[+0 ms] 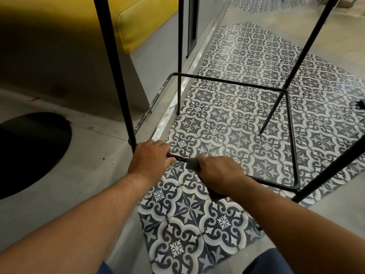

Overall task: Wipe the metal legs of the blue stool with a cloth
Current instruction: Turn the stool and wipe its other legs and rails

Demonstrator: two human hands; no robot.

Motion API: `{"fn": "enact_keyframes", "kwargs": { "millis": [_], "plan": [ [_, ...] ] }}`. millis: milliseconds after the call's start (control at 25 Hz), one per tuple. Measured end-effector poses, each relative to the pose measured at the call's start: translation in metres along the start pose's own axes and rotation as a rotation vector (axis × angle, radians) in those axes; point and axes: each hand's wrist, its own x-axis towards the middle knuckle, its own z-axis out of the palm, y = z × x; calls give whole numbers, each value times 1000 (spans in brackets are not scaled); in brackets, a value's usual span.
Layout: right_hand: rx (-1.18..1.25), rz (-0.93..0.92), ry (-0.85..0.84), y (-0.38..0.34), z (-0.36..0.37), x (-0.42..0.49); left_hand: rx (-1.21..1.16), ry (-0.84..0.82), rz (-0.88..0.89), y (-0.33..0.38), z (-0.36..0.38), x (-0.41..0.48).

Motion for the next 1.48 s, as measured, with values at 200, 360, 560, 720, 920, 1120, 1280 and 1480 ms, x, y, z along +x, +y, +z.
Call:
{"fn": "enact_keyframes", "kwargs": {
  "millis": [200, 360, 560, 720, 920, 1120, 1280, 1480],
  "plan": [
    [-195, -290, 165, -18, 21, -6, 7, -48, 23, -21, -10, -4],
    [-191, -372, 89, 13, 16, -20, -56, -26, -41, -28, -19, -12],
    [-7, -58, 73, -49, -3, 27, -129, 179, -243, -38, -29, -24],
    [-141, -276, 172, -63, 14, 23, -290, 386, -445, -44, -37, -18],
    [-70, -277, -15, -32, 5, 19, -393, 303, -390, -45, -45, -11],
    [-51, -169, 145, -103, 0, 56, -391, 214, -377, -51, -53, -6],
    [-240, -501, 123, -71, 11, 40, -382, 184, -348, -53, -58, -5],
    [-60, -220, -22, -73, -1, 50, -397, 189, -364, -50, -58, -6]
  ]
}}
